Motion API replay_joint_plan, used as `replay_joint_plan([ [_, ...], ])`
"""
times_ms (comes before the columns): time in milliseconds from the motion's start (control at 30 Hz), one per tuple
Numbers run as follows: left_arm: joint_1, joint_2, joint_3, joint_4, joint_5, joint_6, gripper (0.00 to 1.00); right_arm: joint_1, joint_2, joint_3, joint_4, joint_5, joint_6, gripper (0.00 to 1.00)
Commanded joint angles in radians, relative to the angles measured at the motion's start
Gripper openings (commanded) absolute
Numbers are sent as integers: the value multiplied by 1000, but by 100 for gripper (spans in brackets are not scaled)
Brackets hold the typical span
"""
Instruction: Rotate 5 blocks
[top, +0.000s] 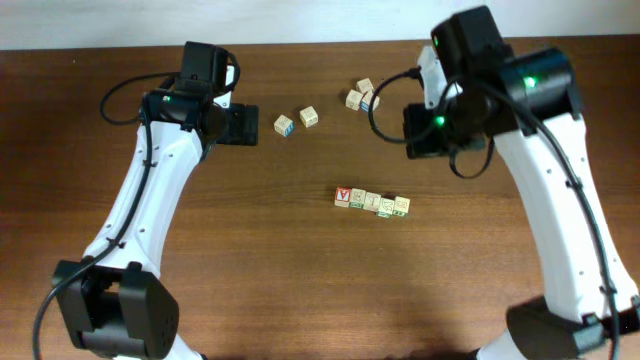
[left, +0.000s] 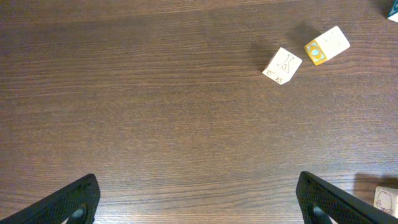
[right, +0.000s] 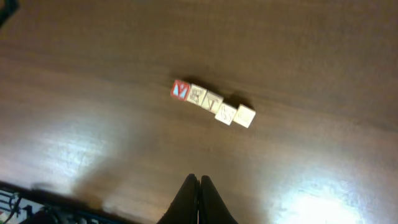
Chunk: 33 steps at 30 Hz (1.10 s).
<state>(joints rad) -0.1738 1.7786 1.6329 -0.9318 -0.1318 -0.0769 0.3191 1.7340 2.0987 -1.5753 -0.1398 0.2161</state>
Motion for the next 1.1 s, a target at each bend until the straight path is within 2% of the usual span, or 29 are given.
replay_joint_plan([
  [0,6,6,18,-2,-7,-16,99,17,-54,-247,119,16,78,4],
  [133,6,6,18,-2,-7,-17,99,45,-62,-545,323,-8,148,4],
  [400,6,6,18,-2,-7,-16,99,56,-50,-827,530,-41,222,4],
  [1067,6,6,18,-2,-7,-16,99,57,119,-882,650,-51,238,4],
])
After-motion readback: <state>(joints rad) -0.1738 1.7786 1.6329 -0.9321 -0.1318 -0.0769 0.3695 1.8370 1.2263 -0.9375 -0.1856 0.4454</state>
